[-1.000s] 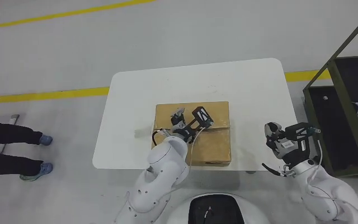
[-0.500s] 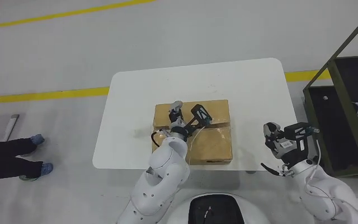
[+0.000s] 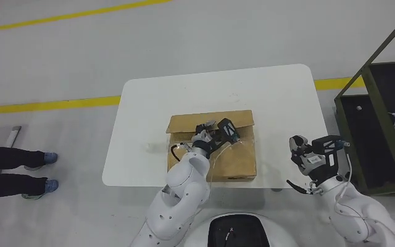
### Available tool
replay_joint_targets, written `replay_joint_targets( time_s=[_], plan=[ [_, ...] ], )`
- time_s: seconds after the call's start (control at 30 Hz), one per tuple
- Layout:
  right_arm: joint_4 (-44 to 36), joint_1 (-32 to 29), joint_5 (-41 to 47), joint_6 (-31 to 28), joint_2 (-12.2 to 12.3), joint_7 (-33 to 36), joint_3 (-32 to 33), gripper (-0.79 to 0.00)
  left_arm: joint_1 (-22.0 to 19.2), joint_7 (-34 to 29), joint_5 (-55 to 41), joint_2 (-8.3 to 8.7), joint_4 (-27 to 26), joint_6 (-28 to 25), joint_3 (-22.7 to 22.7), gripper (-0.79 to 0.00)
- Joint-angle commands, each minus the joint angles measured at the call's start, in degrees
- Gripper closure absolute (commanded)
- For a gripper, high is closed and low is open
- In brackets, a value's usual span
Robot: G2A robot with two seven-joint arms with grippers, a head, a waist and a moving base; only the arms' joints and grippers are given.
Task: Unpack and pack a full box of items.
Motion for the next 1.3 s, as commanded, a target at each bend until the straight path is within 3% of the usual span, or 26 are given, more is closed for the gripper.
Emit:
replay_joint_targets(
  time_s=[0.0,0.13,0.17,0.2,0.47,0.83,1.27],
  plan=[
    [0.0,0.01,0.02,0.01,0.0,0.05,-0.01,0.0,0.41,-0.34,-0.15,-0.12,-0.94,-0.8,0.24,0.0],
    [-0.01,-0.01,0.16,0.12,0.0,-0.07,-0.01,0.0,1.09,-0.74,-0.15,-0.29,-1.86,-1.65,0.37,0.0],
    [-0.05,-0.03,0.17,0.12,0.0,-0.05,0.03,0.0,1.11,-0.9,-0.28,-0.36,-1.9,-1.73,0.31,-0.271],
    [-0.06,-0.05,0.22,0.18,0.01,-0.05,0.11,0.0,0.93,-1.06,-0.24,-0.44,-1.91,-1.8,0.28,-0.785],
    [-0.22,-0.43,0.73,-0.21,0.06,-0.13,0.64,0.0,-5.86,0.93,3.5,-1.51,0.69,-1.94,1.37,-0.785],
    [-0.63,-1.36,1.08,-0.67,0.14,-0.66,1.57,0.0,-19.31,0.17,5.57,-4.6,14.47,-1.68,5.05,-0.785],
    [-0.72,-1.83,1.18,-1.02,0.2,-0.61,1.92,0.0,-25.63,-2.37,5.2,-8.42,27.17,1.8,9.25,-0.785]
  ],
)
